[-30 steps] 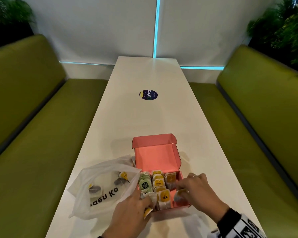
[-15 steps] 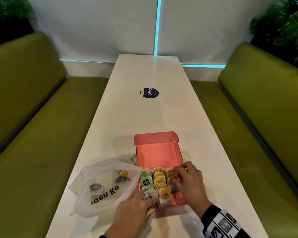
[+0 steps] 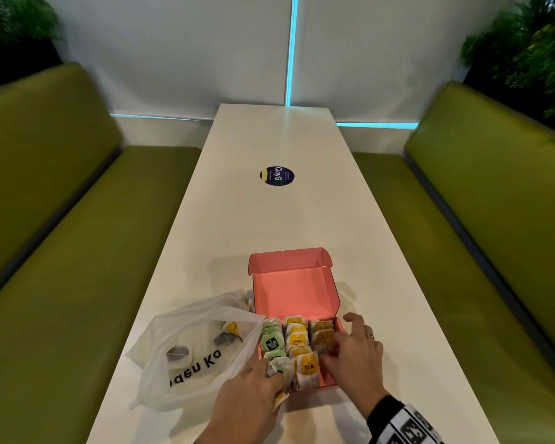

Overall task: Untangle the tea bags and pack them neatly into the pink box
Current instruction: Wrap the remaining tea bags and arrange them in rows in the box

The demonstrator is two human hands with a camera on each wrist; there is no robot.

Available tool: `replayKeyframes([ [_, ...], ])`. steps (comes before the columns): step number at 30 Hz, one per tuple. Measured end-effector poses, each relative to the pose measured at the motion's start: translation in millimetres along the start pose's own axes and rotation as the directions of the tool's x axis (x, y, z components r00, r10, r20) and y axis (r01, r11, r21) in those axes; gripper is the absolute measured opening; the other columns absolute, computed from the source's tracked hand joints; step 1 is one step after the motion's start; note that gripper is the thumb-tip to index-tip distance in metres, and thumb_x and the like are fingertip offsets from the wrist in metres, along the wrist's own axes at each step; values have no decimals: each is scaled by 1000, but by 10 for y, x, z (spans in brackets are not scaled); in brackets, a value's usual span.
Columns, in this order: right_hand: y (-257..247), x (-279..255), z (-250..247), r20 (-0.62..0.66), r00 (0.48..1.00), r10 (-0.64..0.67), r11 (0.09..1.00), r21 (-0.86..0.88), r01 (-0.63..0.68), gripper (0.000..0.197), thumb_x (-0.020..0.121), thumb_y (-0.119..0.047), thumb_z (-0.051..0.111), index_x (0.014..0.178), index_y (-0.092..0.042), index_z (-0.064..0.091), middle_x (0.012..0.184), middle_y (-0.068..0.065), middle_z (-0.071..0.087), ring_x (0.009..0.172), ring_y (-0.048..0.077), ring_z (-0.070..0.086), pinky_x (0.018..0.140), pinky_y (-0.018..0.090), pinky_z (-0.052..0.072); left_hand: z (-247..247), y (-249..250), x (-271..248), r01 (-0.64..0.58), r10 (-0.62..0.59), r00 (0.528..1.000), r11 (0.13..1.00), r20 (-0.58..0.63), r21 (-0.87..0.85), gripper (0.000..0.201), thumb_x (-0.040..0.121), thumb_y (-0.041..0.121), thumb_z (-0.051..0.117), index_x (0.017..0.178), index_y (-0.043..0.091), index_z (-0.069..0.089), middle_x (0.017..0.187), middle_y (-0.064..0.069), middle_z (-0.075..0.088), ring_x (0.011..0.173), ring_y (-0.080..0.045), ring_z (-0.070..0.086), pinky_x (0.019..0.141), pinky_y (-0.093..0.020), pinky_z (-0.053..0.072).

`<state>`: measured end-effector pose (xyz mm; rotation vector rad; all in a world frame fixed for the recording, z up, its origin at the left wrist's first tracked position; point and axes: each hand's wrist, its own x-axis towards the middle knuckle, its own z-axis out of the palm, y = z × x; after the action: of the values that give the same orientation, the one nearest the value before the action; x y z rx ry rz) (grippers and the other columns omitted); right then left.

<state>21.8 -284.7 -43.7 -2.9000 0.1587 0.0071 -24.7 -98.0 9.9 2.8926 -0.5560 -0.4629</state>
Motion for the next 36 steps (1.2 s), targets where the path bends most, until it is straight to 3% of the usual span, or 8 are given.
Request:
replayKeyframes([
  [7, -46, -25, -53, -18, 999, 28, 998, 49, -27, 17, 59, -29, 80, 69, -21, 68, 123, 5, 52, 101, 29, 56, 76, 39, 43, -10, 4, -2, -5, 5, 999, 1000, -36, -11, 29, 95, 37, 41, 124, 32, 44, 136, 2, 34, 122, -17, 40, 84, -30, 44],
  [11, -50, -129, -343, -120, 993, -3, 969, 246, 32, 11, 70, -26, 76, 78, -24, 68, 120, -2, 51, 107, 24, 53, 80, 36, 40, -61, 18, -1, 59, -95, 989, 953, -110, -296, 30, 85, 45, 55, 115, 40, 50, 120, 13, 44, 109, -11, 51, 81, -21, 42],
  [16, -245, -353, -757, 47, 882, -469, 613, 736, 286, 33, 65, -41, 67, 97, -48, 63, 111, -15, 51, 105, 1, 52, 80, 8, 39, -155, 44, 56, 12, -110, 988, 746, -104, -666, 27, 67, 40, 73, 89, 42, 57, 89, 14, 57, 79, 0, 57, 69, -17, 45],
  [20, -305, -350, -731, -31, 820, -572, 615, 646, 453, 23, 73, -33, 63, 93, -45, 62, 112, -20, 48, 111, 0, 46, 90, 8, 35, -267, 81, 85, -51, -72, 990, 621, -121, -782, 24, 61, 24, 73, 74, 33, 55, 61, 17, 56, 59, 2, 49, 56, -17, 37],
  [24, -367, -296, -857, -36, 876, -480, 588, 728, 352, 12, 73, -28, 61, 80, -38, 62, 92, -16, 59, 87, 1, 57, 72, 7, 37, -272, 55, 74, -20, -113, 991, 443, -78, -896, 37, 60, 9, 83, 87, 26, 64, 69, 19, 63, 63, 5, 56, 61, -10, 42],
  [28, -346, -254, -994, 12, 932, -363, 548, 811, 204, 14, 83, -17, 64, 81, -31, 60, 75, -8, 63, 64, 10, 53, 63, 28, 45, -210, -17, 57, -24, -123, 990, 361, -73, -932, 49, 55, 28, 83, 101, 30, 65, 94, 10, 70, 87, -4, 65, 78, -19, 50],
  [33, -346, -220, -1102, 88, 958, -273, 421, 906, 37, 9, 84, -4, 64, 81, -11, 62, 71, 12, 62, 61, 19, 56, 64, 34, 48, -274, -6, 25, 33, -148, 989, 44, 26, -998, 31, 78, 1, 72, 105, 12, 64, 80, 2, 72, 67, -3, 64, 58, -14, 46],
  [36, -392, -234, -1139, 121, 964, -238, 377, 926, -23, 4, 85, -6, 63, 81, -7, 62, 67, 13, 60, 56, 15, 55, 58, 25, 45, -364, 47, -2, 13, -114, 993, -130, 28, -991, 25, 82, 7, 60, 107, 8, 66, 64, 3, 64, 49, -5, 54, 46, -14, 40],
])
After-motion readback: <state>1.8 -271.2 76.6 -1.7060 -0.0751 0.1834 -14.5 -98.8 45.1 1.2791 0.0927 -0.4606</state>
